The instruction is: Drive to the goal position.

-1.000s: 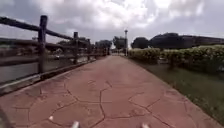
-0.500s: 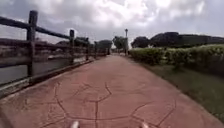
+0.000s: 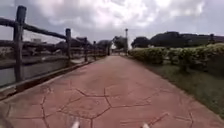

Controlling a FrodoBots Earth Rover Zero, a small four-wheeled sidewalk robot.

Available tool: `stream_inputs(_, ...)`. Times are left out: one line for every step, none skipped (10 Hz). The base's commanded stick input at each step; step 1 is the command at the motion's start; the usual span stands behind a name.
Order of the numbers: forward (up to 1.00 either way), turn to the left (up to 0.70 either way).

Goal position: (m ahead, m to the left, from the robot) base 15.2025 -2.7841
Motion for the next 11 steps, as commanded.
stream_inputs(0.7, 0.0)
stream_inputs(0.7, 0.0)
stream_inputs(0.7, 0.0)
stream_inputs(0.7, 0.0)
stream_inputs(0.7, 0.0)
stream_inputs(0.7, 0.0)
stream_inputs(0.7, 0.0)
stream_inputs(0.7, -0.01)
stream_inputs(0.7, -0.07)
stream_inputs(0.7, -0.24)
stream_inputs(0.7, -0.35)
